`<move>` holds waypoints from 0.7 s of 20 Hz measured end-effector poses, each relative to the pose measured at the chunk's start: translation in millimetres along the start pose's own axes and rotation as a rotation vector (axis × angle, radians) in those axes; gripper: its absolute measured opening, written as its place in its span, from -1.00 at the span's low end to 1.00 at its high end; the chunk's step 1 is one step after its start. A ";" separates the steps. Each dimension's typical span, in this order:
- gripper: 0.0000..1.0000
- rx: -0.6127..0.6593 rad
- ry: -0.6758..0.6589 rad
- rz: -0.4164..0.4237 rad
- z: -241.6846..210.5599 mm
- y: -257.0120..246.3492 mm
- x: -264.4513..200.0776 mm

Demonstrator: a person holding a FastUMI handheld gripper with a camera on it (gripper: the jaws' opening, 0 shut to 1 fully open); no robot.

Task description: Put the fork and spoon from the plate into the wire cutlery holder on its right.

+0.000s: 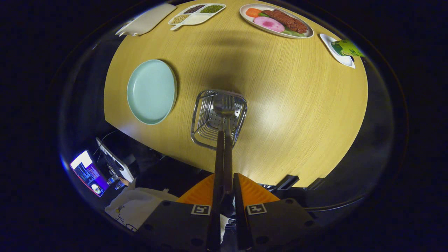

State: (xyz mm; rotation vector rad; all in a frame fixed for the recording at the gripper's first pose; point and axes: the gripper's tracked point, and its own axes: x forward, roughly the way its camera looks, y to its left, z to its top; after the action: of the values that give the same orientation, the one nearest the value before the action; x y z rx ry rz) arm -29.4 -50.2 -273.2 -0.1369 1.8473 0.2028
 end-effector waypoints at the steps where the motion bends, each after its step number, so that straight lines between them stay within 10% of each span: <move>1: -0.47 0.000 -0.025 0.008 4.1 1.8 -3.7; 7: 0.94 -0.037 -0.210 0.048 10.9 12.1 -36.8; 14: 0.99 -0.021 -0.614 0.063 25.7 20.9 -111.7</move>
State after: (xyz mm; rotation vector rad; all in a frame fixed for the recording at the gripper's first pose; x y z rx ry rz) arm 22.0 -25.6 -171.6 -0.0240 1.2386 0.2733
